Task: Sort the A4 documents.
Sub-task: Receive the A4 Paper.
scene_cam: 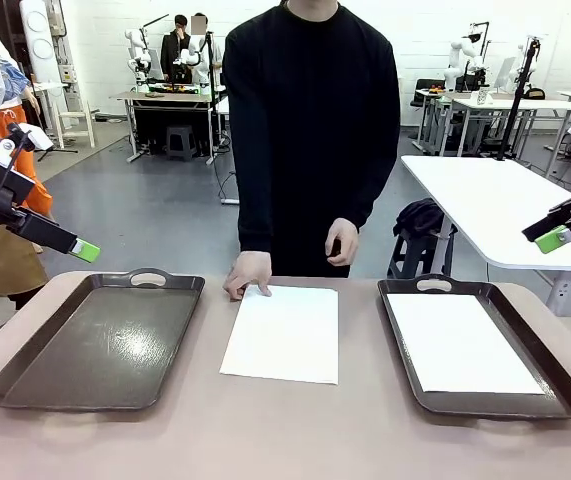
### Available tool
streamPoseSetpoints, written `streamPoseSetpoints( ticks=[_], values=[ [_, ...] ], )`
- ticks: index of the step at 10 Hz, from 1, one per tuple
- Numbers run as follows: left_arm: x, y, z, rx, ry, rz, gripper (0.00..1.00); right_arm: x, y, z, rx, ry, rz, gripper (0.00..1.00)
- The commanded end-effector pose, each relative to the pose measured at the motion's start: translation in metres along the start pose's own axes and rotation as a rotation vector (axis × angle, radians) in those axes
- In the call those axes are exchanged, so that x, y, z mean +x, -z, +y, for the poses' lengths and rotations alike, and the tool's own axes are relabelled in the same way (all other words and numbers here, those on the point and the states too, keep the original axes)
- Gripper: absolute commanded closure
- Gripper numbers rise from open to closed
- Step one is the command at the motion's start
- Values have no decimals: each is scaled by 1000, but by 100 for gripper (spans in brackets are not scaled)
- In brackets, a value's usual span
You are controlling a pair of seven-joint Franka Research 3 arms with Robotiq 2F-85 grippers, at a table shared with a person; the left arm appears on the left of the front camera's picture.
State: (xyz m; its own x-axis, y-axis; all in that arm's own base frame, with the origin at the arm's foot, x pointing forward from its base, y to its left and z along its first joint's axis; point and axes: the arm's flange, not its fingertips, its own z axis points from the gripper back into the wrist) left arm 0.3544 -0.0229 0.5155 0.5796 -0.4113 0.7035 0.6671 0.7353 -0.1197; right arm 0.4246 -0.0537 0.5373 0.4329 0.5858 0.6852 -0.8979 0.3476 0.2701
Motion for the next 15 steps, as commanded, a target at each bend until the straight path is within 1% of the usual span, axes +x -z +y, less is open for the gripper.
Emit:
streamPoseSetpoints(
  ticks=[1,15],
  values=[
    [-2,0,3,-13,6,-8,0,1,2,0,2,-2,4,0],
    [-2,0,3,-13,6,-8,0,1,2,0,2,-2,4,0]
  ],
)
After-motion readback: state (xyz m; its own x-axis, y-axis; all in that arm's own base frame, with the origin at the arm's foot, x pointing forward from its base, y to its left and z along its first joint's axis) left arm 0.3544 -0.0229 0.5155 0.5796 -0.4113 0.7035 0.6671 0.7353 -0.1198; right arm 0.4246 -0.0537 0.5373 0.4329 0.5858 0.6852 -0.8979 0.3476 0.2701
